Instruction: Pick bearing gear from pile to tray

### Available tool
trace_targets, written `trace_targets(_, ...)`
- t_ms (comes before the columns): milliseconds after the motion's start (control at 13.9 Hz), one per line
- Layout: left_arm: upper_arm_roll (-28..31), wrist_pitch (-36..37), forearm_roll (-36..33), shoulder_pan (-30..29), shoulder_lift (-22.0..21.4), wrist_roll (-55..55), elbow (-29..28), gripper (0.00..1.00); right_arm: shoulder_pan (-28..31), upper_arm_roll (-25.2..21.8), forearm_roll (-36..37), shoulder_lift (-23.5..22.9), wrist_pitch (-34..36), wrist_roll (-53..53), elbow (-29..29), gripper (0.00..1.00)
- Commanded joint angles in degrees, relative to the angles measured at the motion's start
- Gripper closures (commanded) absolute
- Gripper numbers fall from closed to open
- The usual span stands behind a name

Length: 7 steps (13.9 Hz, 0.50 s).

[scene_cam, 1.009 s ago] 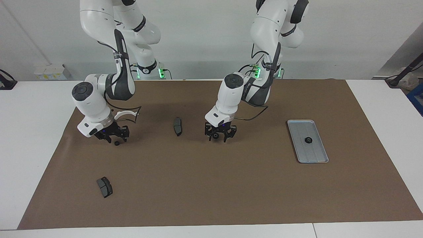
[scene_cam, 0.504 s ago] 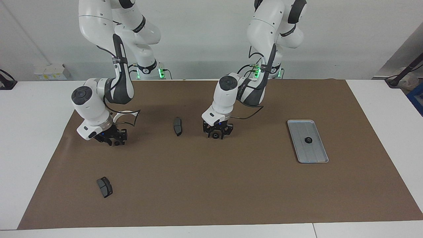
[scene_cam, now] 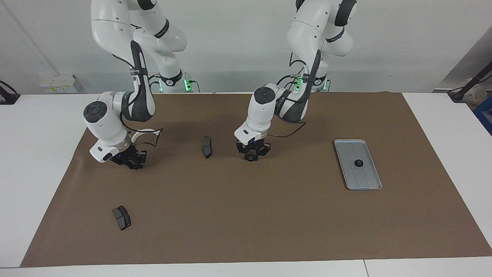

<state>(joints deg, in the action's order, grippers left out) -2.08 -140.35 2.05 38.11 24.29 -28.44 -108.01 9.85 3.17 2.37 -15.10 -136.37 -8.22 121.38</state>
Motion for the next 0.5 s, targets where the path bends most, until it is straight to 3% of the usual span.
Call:
trace_targets(0, 0.8, 0.6, -0.3, 1.4, -1.2, -0.1, -1.8, 0.76, 1.5, 0.9, -1.6, 0.2, -1.5, -2.5, 0.9, 0.94)
trace_targets(72, 0.8, 0.6, -0.3, 1.4, -1.2, -0.1, -1.8, 0.81, 1.5, 0.9, -1.6, 0.5, -1.3, -2.4, 0.7, 1.00)
trace_targets(288, 0.8, 1.2, -0.3, 1.3, -1.2, -0.1, -1.5, 0.92, 0.6, 1.0, -2.2, 1.4, 0.7, -2.0, -0.1, 1.00)
trace_targets(432, 1.2, 5.7, -0.3, 0.4, -0.8, 0.0, 1.7, 0.97, 0.0, 1.0, -3.9, 2.0, 1.8, -2.0, -0.4, 1.00)
